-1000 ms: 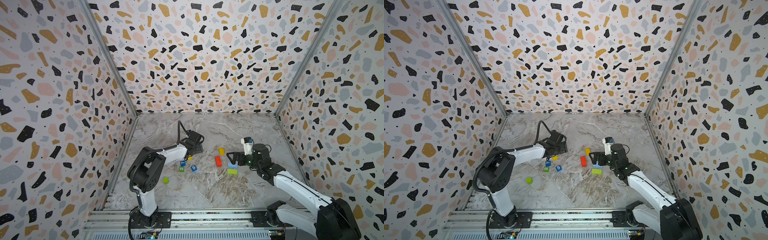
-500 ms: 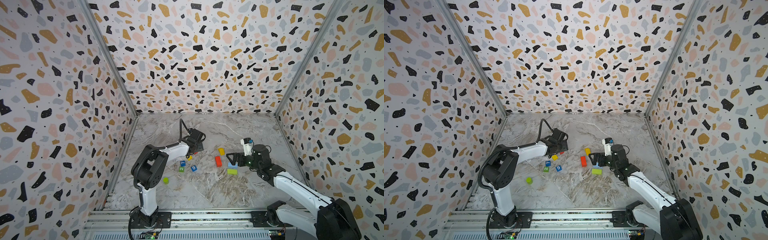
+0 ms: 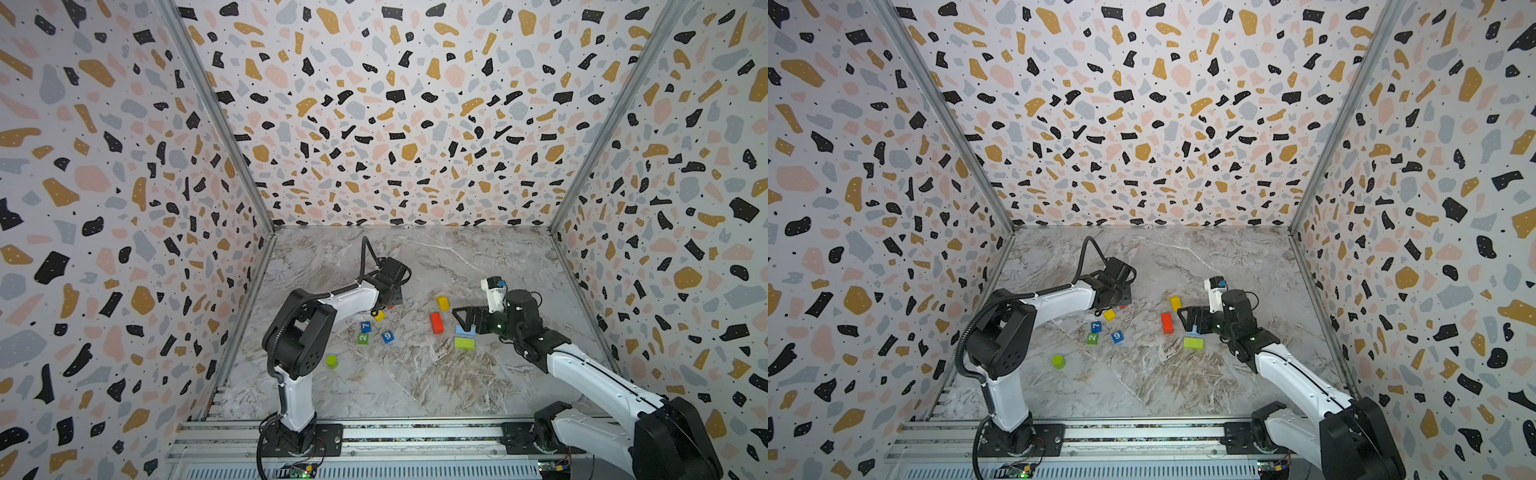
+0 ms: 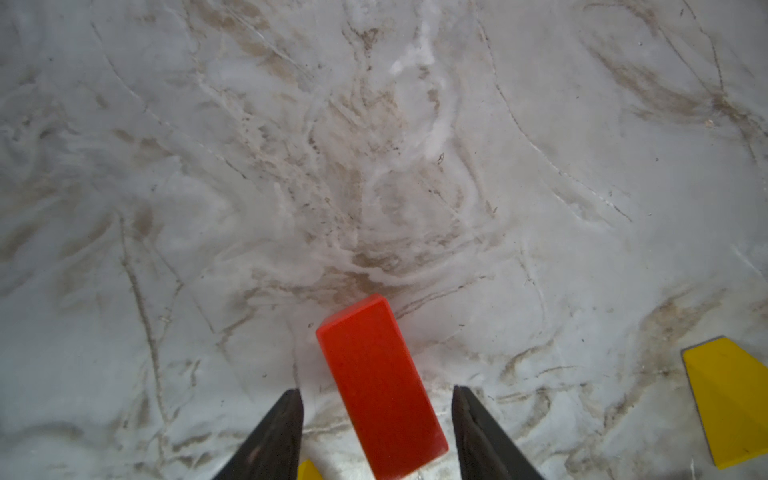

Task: Build the wood block tower
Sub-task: 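Lower the open left gripper around the second red rectangular block, then close the left gripper on the red block's end and lift it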

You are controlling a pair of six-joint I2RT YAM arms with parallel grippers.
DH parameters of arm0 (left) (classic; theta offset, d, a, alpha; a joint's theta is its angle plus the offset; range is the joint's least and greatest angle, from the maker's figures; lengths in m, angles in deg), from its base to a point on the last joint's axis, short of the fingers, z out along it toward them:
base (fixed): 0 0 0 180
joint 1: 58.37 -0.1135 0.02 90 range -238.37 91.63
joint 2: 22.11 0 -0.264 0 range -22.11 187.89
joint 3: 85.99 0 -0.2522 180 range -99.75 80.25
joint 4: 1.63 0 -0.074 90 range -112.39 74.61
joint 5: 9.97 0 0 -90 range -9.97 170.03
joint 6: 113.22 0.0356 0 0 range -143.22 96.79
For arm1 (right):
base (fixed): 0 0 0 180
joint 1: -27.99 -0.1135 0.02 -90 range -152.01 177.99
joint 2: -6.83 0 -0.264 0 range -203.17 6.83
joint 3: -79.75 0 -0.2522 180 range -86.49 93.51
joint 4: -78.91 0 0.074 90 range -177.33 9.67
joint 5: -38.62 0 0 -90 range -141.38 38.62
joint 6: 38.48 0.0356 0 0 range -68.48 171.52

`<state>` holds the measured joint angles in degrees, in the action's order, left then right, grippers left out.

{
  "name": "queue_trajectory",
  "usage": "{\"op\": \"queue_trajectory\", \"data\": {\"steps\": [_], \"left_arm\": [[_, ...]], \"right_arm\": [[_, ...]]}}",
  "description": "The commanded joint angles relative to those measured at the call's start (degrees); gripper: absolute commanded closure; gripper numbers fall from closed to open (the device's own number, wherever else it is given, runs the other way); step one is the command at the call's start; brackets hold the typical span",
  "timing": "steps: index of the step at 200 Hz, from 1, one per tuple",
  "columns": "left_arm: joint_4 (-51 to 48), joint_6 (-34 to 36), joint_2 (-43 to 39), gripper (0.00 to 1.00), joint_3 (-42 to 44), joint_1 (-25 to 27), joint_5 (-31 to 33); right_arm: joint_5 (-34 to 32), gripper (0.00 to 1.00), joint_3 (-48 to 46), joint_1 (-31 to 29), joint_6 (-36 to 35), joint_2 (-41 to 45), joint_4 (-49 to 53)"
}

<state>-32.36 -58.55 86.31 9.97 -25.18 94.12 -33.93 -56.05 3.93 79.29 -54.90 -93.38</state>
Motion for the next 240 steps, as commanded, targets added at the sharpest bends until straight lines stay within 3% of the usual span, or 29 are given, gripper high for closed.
{"op": "queue_trajectory", "data": {"steps": [1,61,126,192,240], "left_arm": [[-1.6,1.3,-0.6,0.43,-0.9,0.4,1.3],[-2.2,1.4,1.0,0.48,-2.2,0.4,1.1],[-1.9,0.1,2.4,0.43,-4.1,0.4,0.5],[-1.1,-0.7,3.3,0.52,-3.9,0.5,0.2],[-1.2,-0.7,3.8,0.53,-3.9,0.6,0.3]], "right_arm": [[0.4,0.0,-0.4,0.2,-0.3,1.6,-0.4],[0.3,0.01,-0.6,0.2,-0.2,1.4,-0.4],[1.1,0.01,-1.3,0.2,0.2,1.3,-1.3],[1.6,0.02,-1.7,0.2,0.4,1.5,-1.8],[1.8,0.02,-1.9,0.2,0.5,1.7,-2.0]]}}
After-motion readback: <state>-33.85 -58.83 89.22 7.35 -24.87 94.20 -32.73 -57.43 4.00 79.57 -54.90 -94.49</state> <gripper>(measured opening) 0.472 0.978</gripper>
